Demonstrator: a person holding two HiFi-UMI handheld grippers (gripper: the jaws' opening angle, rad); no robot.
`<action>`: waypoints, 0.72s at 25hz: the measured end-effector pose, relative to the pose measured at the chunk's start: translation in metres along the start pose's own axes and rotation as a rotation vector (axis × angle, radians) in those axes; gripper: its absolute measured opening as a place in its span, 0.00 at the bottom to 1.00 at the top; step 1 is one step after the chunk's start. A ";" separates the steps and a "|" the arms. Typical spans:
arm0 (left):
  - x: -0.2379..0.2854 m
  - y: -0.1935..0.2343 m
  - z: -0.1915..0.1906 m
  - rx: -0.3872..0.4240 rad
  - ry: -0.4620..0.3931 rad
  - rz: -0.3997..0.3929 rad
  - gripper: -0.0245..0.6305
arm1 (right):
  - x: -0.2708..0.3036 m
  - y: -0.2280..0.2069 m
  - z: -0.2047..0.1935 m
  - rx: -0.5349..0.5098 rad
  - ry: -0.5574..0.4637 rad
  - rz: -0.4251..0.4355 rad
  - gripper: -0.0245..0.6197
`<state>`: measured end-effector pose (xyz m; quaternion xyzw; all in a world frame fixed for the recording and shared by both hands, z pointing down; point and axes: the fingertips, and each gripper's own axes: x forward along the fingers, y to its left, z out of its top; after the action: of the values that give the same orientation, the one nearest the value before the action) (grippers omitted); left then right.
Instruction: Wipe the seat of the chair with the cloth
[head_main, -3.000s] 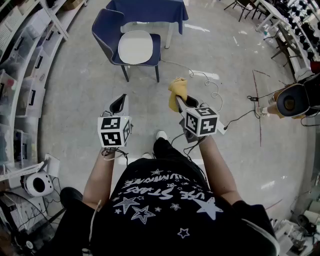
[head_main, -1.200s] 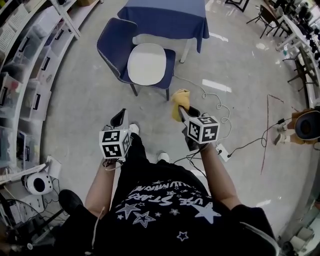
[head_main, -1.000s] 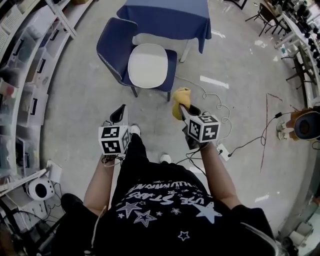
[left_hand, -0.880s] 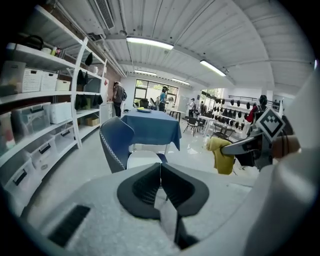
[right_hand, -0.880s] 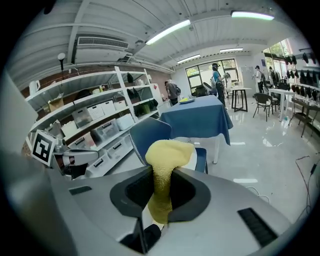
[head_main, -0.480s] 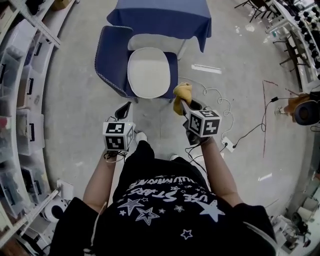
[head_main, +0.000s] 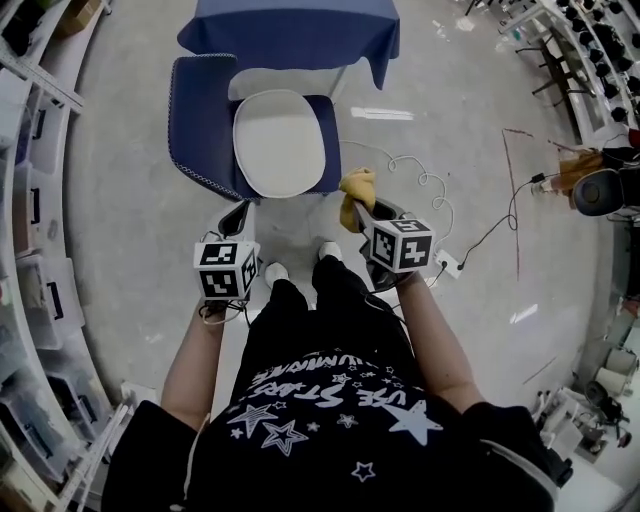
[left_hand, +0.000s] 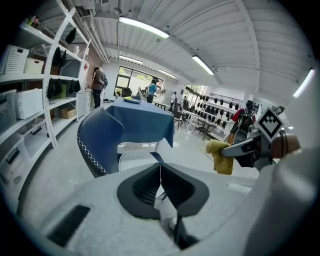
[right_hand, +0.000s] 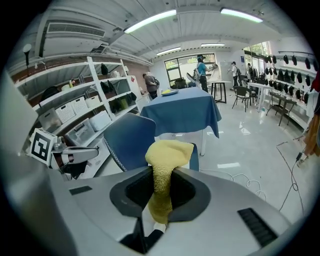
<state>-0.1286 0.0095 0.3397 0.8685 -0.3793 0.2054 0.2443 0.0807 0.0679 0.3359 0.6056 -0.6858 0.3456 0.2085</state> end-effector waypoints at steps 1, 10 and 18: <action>0.002 0.000 0.001 -0.009 -0.001 0.000 0.07 | 0.003 -0.003 0.002 0.002 0.004 -0.004 0.15; 0.016 0.016 0.002 -0.027 0.037 0.045 0.07 | 0.065 0.010 0.037 -0.030 0.011 0.078 0.14; 0.081 0.019 -0.003 -0.050 0.112 0.048 0.07 | 0.143 -0.016 0.045 -0.037 0.072 0.124 0.15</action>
<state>-0.0924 -0.0453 0.3907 0.8400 -0.3907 0.2497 0.2819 0.0767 -0.0640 0.4099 0.5452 -0.7204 0.3666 0.2223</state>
